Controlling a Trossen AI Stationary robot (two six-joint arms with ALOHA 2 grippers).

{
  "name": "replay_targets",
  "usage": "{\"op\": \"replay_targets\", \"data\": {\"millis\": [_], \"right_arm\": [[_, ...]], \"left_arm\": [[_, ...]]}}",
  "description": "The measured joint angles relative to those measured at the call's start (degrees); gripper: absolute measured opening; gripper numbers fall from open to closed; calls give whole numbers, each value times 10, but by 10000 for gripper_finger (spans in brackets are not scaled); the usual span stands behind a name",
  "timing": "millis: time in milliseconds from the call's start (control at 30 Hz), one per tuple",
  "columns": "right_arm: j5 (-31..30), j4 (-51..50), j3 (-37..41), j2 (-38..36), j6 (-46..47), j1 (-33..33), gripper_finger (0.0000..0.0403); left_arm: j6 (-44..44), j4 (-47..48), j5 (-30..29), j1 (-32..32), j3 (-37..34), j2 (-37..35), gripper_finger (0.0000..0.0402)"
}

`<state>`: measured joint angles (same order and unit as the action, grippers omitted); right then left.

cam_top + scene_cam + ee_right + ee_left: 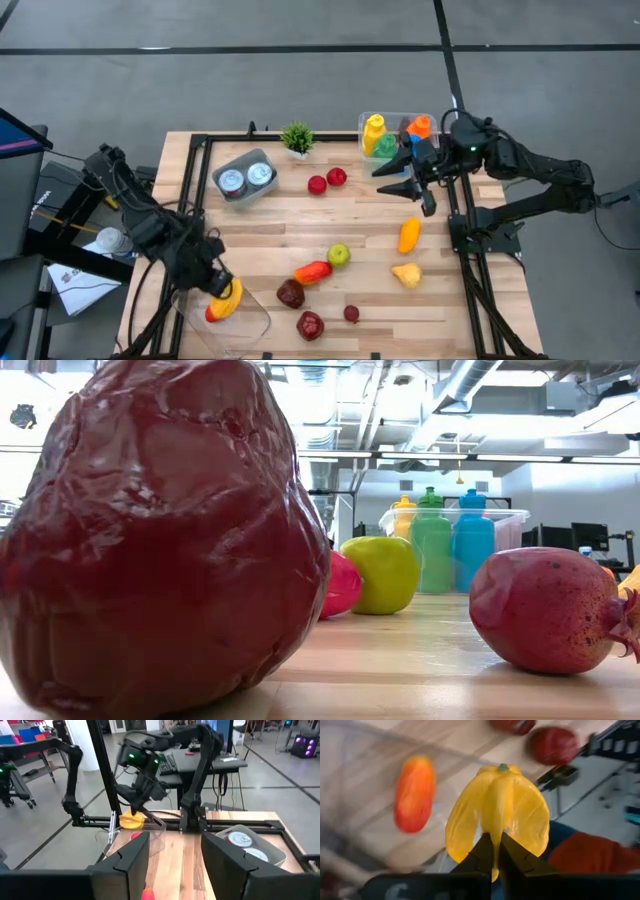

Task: Pick & Place Food Item
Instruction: Put the yellow star fruit into the bottom transparent bin

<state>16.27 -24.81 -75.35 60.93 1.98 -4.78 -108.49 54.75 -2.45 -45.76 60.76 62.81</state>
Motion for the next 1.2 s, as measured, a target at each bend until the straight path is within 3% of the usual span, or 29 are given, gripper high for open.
{"op": "replay_targets", "data": {"millis": [200,333,467,867,1200], "right_arm": [[0,-2,0,22,9,0,170],[1,-11,0,33,10,0,170],[2,-17,0,33,11,0,170],[2,-17,0,28,12,0,170],[2,-18,0,28,28,6,170]], "left_arm": [[-116,128,37,-43,45,67,1],[-131,165,107,-67,45,112,2],[-130,182,115,-76,45,144,7],[10,233,109,-72,44,214,12],[74,197,98,-64,44,239,23]]}}
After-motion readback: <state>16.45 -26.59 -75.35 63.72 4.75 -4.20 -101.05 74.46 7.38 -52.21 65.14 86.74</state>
